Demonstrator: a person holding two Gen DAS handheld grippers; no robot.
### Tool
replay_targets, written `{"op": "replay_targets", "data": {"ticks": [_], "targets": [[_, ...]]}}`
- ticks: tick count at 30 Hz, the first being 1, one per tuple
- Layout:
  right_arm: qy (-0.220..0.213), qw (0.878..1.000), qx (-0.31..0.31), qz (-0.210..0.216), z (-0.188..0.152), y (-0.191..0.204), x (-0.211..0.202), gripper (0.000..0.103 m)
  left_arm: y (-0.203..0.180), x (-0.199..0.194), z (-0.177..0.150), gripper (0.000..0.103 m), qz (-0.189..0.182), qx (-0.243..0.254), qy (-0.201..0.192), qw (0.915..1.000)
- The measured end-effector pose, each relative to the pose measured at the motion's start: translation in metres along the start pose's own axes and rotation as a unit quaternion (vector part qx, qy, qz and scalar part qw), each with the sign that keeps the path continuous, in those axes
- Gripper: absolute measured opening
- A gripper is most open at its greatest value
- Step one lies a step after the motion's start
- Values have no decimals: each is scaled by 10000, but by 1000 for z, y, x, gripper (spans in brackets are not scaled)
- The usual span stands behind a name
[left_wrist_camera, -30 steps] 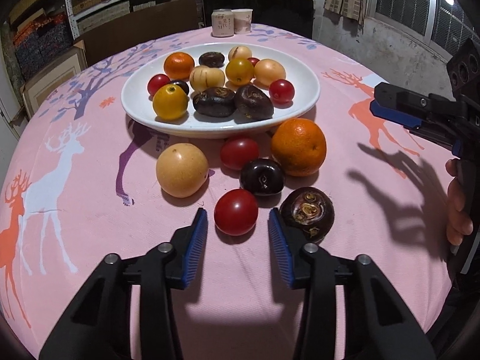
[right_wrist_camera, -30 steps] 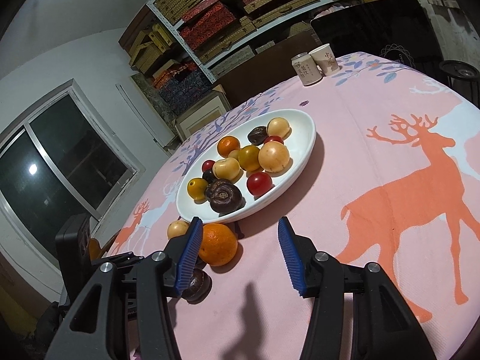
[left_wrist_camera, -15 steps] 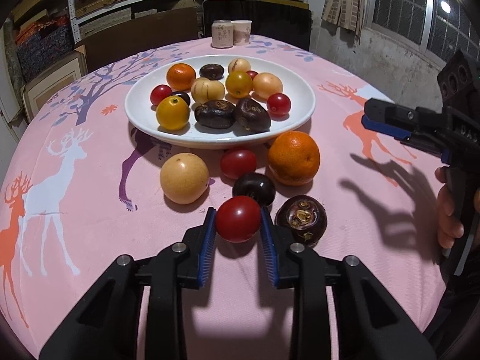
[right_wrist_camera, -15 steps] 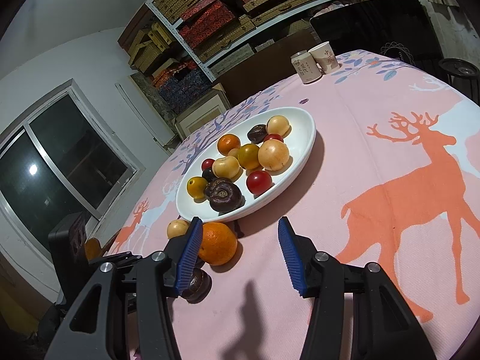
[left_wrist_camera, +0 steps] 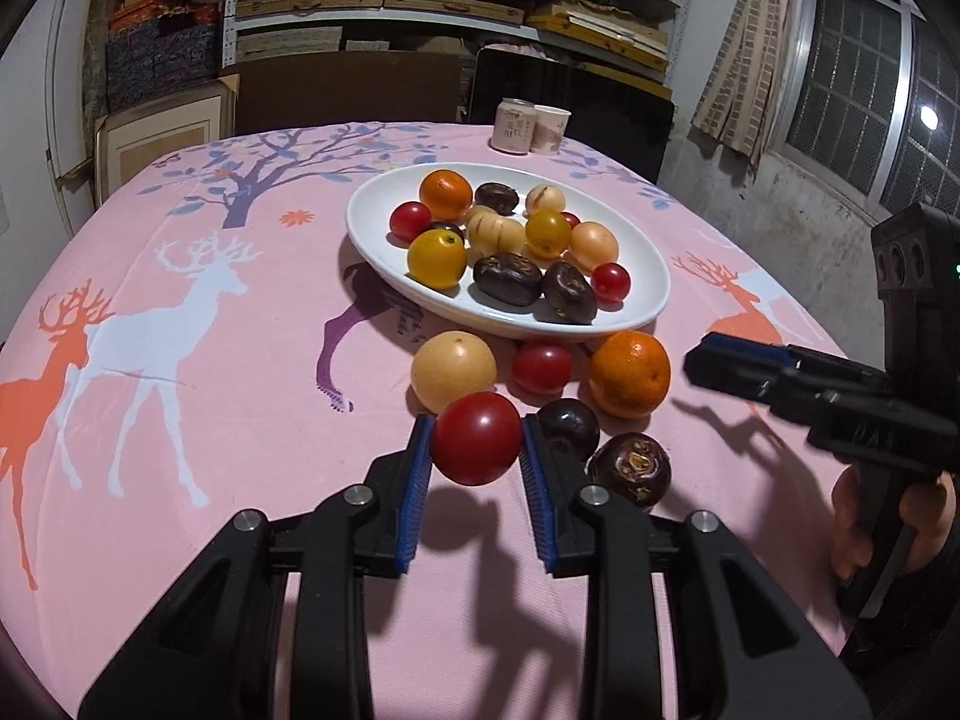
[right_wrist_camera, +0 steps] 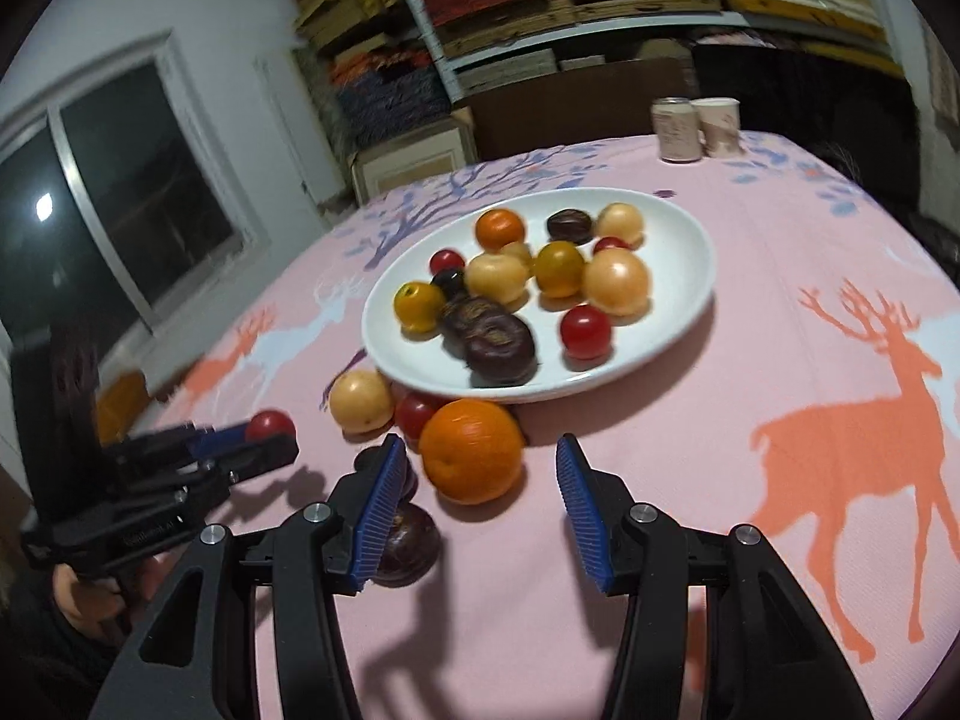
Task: Organize fruits
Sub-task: 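Grasp a red tomato with the left tool while the right tool grasps an orange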
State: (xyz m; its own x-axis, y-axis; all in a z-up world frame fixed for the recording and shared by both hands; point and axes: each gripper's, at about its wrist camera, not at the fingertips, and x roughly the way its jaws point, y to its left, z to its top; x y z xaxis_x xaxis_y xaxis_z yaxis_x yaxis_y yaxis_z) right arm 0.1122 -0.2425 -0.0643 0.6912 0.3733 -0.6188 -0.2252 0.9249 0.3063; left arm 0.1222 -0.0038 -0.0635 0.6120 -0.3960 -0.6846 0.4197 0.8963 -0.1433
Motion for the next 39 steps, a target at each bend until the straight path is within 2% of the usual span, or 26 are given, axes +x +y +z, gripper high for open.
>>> {"op": "replay_targets", "data": {"ticks": [4, 11, 29, 31, 39], "targets": [[272, 9992, -166, -228, 4, 17, 19, 53, 2, 0, 0, 28, -30, -53, -15, 10000], [451, 9978, -58, -479, 3, 17, 29, 53, 2, -2, -2, 28, -72, -40, -40, 10000], [766, 9949, 65, -660, 4, 15, 49, 55, 1, -3, -1, 28, -92, -51, -21, 9999], [790, 9948, 84, -633, 3, 14, 50, 47, 1, -3, -1, 28, -99, -53, -22, 9999], [641, 9961, 64, -603, 3, 16, 43, 46, 1, -2, -1, 28, -110, -70, -14, 9999]]}}
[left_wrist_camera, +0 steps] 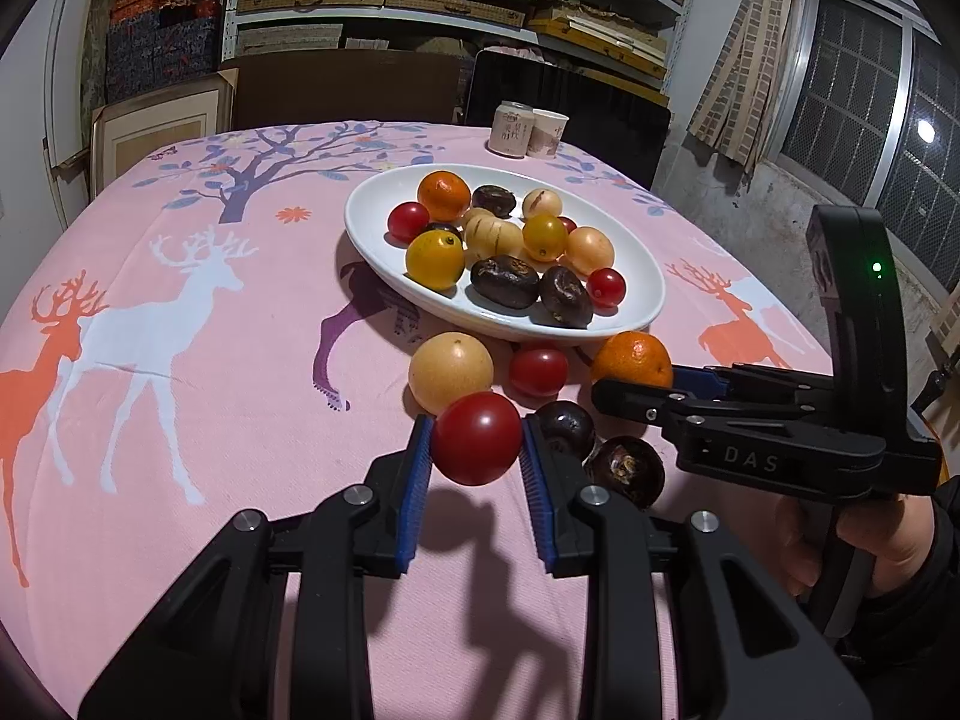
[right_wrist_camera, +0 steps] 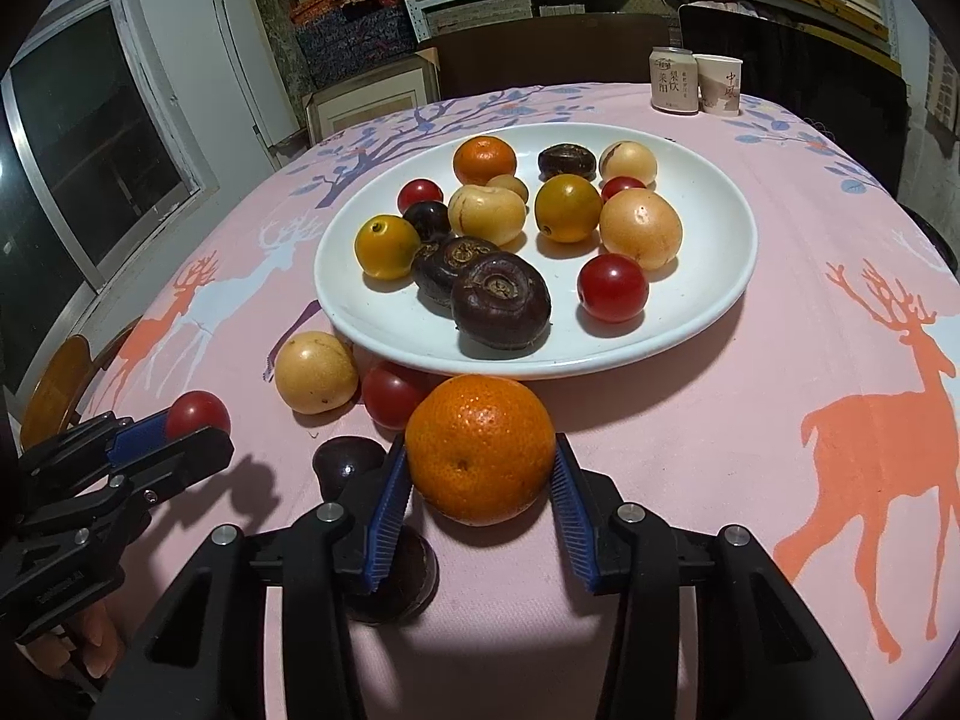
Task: Organize fruits
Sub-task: 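Grasp a red tomato with the left tool while the right tool grasps an orange, then carry the tomato and orange over the white plate and open both tools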
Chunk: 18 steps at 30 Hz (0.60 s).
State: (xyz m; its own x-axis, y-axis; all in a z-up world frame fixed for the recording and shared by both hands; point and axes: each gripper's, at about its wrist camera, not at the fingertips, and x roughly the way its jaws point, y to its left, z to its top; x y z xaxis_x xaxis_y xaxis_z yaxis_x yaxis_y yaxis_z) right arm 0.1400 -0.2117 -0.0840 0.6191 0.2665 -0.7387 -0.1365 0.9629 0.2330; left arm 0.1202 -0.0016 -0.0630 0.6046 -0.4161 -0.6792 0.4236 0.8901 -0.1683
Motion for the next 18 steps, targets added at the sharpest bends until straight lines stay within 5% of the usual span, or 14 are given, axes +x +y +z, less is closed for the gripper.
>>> {"op": "replay_targets", "data": {"ticks": [18], "targets": [[-555, 9971, 346, 398, -16, -25, -44, 46, 1, 0, -1, 28, 10, -63, -21, 10000]]}}
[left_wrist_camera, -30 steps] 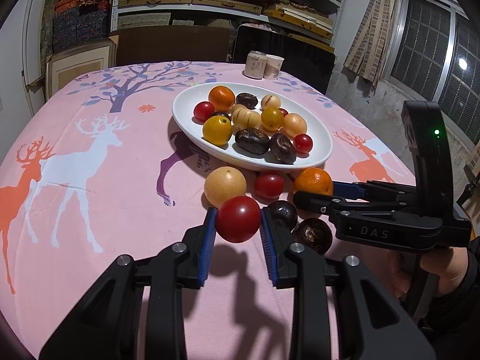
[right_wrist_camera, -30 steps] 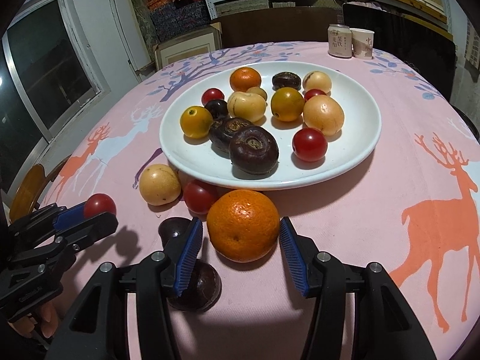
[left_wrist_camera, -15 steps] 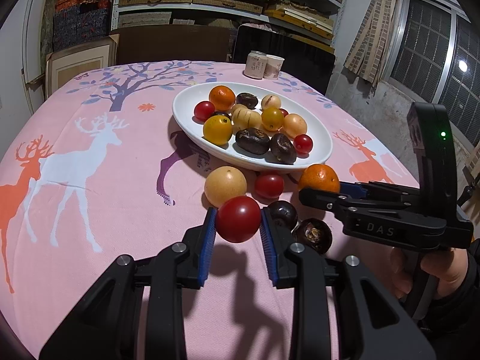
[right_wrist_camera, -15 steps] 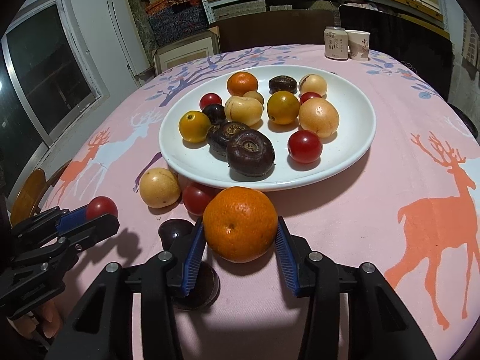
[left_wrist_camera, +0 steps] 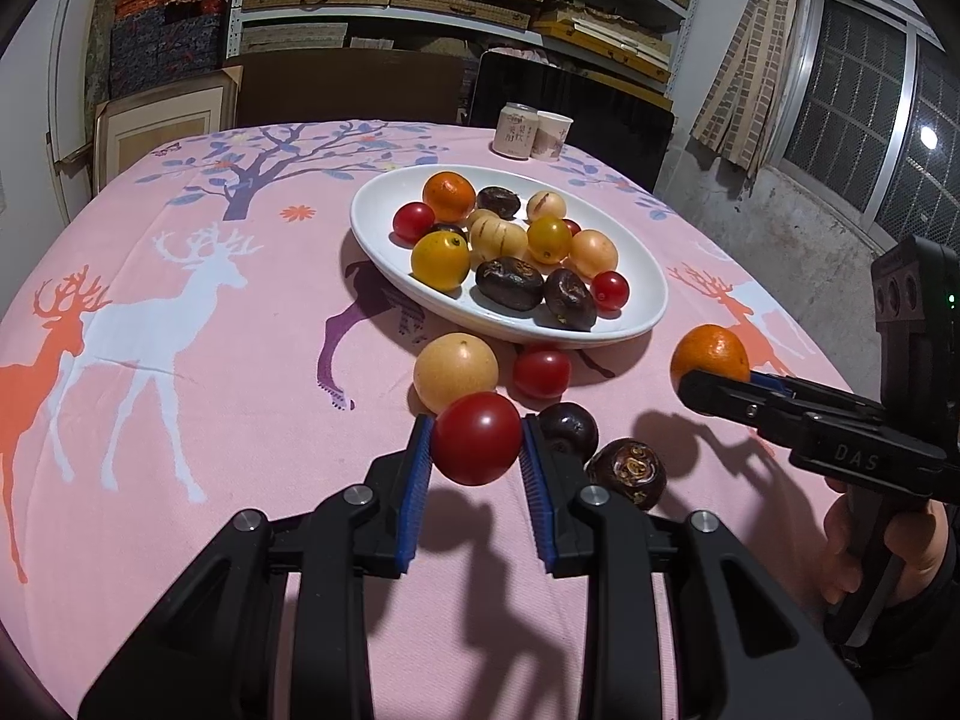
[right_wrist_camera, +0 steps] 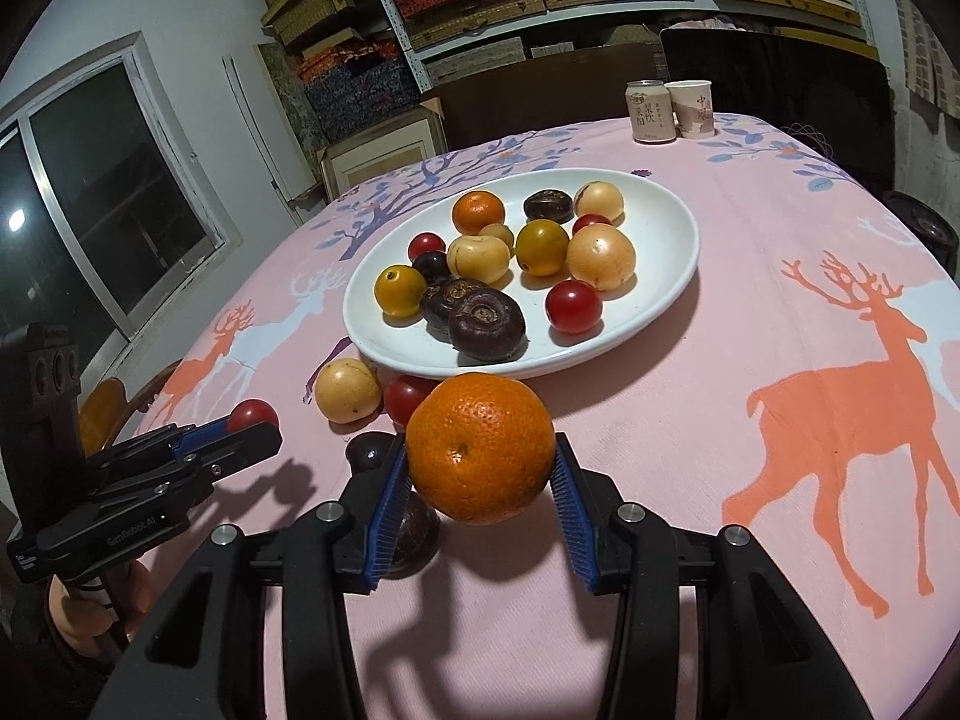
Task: Organize fruits
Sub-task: 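Carry the tomato and orange over the white plate and open both tools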
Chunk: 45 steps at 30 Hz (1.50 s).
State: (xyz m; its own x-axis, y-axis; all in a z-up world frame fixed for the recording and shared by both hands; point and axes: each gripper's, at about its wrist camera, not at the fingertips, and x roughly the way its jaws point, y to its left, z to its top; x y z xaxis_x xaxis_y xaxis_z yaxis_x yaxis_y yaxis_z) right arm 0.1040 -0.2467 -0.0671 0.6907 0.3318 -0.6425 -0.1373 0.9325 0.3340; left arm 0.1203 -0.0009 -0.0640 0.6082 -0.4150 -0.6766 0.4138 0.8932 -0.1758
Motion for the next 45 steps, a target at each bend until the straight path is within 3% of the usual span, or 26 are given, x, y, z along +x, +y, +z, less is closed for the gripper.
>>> {"op": "replay_targets", "data": {"ticks": [10, 21, 28, 35, 37, 39, 45], "targets": [[-28, 9998, 131, 163, -1, -17, -17, 46, -9, 0, 7, 28, -59, 184, 43, 9998], [-473, 9986, 25, 217, 84, -36, -32, 46, -28, 22, 73, 28, 28, 571, -86, 9983], [-353, 9991, -64, 232, 141, -38, 10, 46, -36, 62, 115, 28, 19, 731, -57, 9973], [-64, 9995, -277, 150, 164, -29, 65, 48, -30, 105, 136, 29, -9, 714, 137, 9974], [-24, 9993, -357, 85, 166, -27, 75, 53, -27, 111, 137, 43, -30, 689, 180, 9975], [-112, 9993, -353, -27, 166, -27, 76, 55, -24, 111, 136, 66, 37, 632, 100, 9979], [-124, 9999, -100, -27, 149, -36, 62, 56, -15, 101, 131, 70, 178, 523, 60, 9985]]}}
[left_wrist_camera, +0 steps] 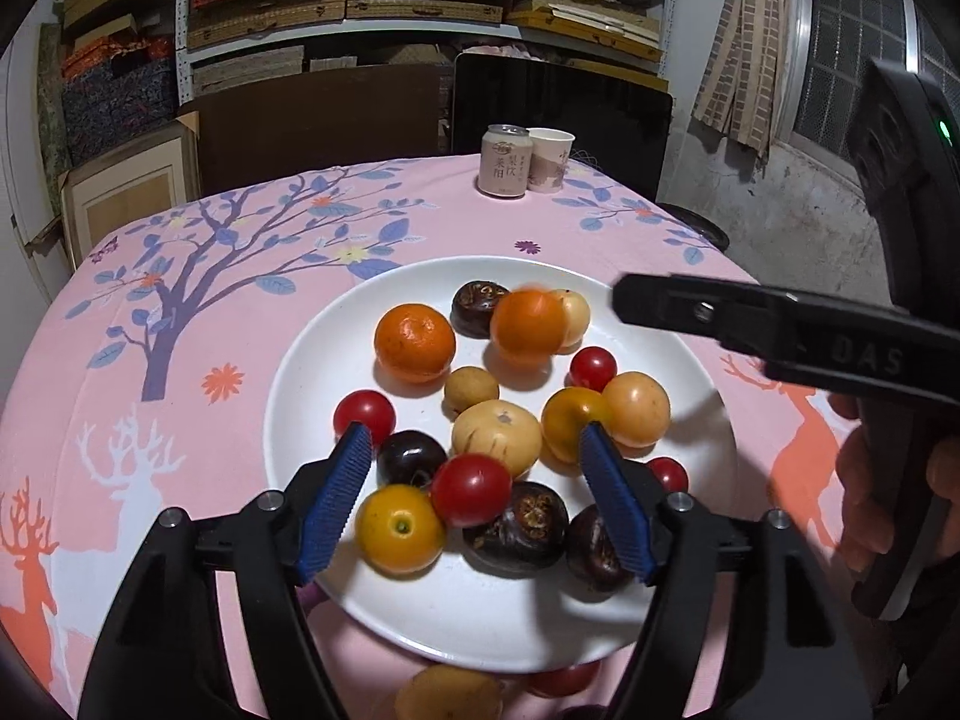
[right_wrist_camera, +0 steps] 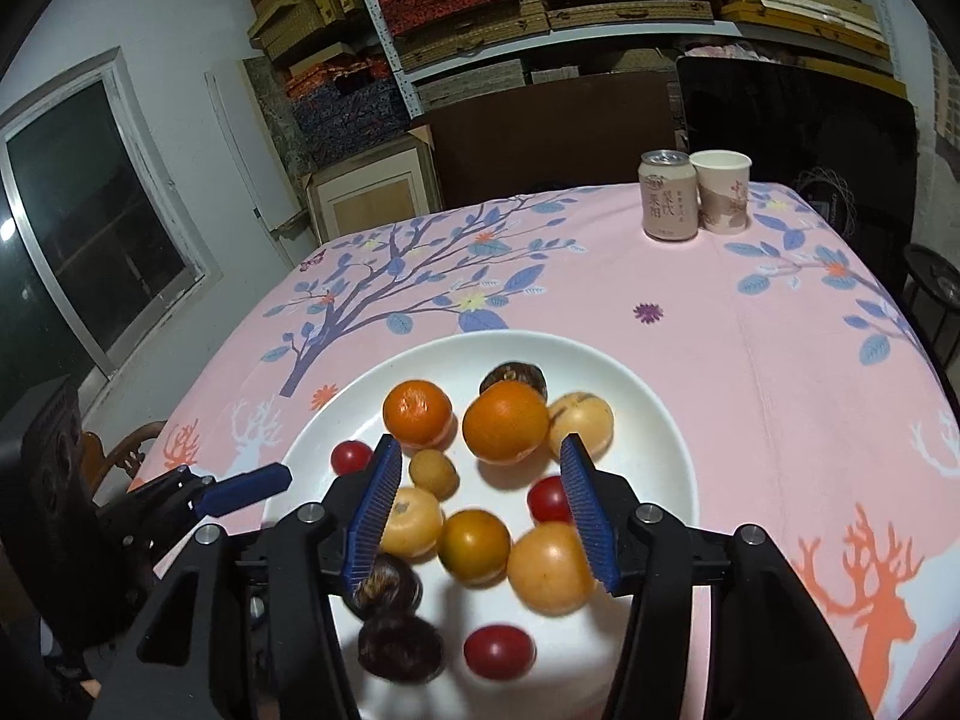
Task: Organize fruits
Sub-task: 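Carry the tomato and orange over the white plate and open both tools, then grasp a pale yellow apple with the left tool while the right tool grasps a dark brown fruit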
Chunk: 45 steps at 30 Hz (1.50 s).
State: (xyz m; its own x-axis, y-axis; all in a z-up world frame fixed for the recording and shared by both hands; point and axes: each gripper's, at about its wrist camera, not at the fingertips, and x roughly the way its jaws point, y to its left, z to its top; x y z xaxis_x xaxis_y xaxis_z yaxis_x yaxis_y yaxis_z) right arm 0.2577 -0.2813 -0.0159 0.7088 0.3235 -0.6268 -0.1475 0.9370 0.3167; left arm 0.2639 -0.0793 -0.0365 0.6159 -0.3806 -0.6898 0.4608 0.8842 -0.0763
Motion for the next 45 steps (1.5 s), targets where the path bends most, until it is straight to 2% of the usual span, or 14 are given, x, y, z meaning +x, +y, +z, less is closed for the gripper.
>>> {"op": "replay_targets", "data": {"ticks": [2, 5, 9, 15, 19, 21, 22, 25, 27, 30, 33, 37, 41, 45], "targets": [[7, 9999, 98, 56, -10, -2, -9, 56, 2, -7, -4, 70, 10, -56, -13, 10000], [45, 9995, 280, 120, -35, -3, -26, 57, 5, -24, -15, 82, 76, -133, -63, 9999], [144, 9986, 461, 228, -74, -2, -45, 58, 18, -58, -40, 91, 133, -284, -232, 9992], [200, 9940, 704, 811, -131, -6, -57, 59, 39, -70, -83, 92, 280, -274, 131, 9991], [246, 9912, 978, 859, -142, -14, -52, 59, 30, -58, -96, 92, 280, -42, 375, 9989], [143, 9915, 964, 859, -142, -14, -55, 68, 23, -51, -97, 91, 366, 142, 416, 9984], [150, 9915, 968, 857, -143, -15, -54, 68, 19, -46, -98, 91, 431, 229, 458, 9978], [172, 9908, 1018, 872, -143, -17, -53, 68, 15, -35, -97, 68, 418, 295, 611, 9968], [193, 9908, 1005, 890, -143, -17, -52, 68, 12, -34, -97, 39, 176, 302, 581, 9977], [245, 9909, 953, 917, -143, -15, -50, 68, 0, -35, -101, 39, 340, 659, 476, 9961], [280, 9910, 943, 905, -143, -14, -49, 68, 10, -38, -99, 39, 24, 303, 454, 9985], [348, 9934, 777, 774, -143, -8, -49, 68, 30, -51, -95, 39, -74, -185, 154, 9997], [559, 9970, -168, 515, -148, 31, -52, 68, 34, -59, -93, 40, -125, -287, -8, 9995], [895, 9883, -1220, 202, -159, 74, -46, 68, 31, -59, -93, 40, -122, -247, 23, 9996]]}}
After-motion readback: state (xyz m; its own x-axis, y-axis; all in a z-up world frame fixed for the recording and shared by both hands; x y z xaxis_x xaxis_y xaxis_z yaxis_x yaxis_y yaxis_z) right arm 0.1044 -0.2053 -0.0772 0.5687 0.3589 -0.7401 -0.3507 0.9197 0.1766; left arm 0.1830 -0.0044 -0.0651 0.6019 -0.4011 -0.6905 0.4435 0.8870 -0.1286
